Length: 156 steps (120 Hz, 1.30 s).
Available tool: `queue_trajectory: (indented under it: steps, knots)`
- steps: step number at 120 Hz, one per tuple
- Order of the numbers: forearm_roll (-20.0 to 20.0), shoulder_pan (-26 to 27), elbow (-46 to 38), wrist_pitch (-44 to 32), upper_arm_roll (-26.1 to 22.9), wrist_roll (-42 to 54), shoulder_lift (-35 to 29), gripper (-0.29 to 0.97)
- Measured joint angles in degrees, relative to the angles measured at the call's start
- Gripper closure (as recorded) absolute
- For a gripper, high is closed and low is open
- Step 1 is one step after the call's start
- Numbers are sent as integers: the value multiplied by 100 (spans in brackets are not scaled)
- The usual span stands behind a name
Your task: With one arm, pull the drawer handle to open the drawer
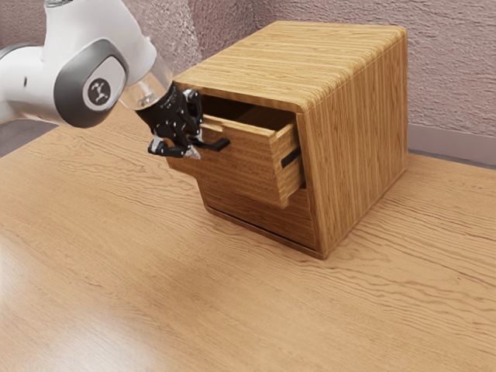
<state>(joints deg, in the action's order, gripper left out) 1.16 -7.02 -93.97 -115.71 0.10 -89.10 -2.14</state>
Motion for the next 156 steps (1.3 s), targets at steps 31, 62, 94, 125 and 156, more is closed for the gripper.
queue_trajectory:
  steps: [31, 62, 94, 125, 156]
  knots:
    - [28, -21, -498, -87, -12, -17, -444, 66]
    - [37, 95, -806, -112, 11, -30, -708, 65]
    - [27, 78, -1223, -137, 7, -47, -1070, 65]
    - [24, 68, -1611, -215, 22, -58, -1443, 65]
    - [24, 57, -1912, -227, 26, -66, -1720, 65]
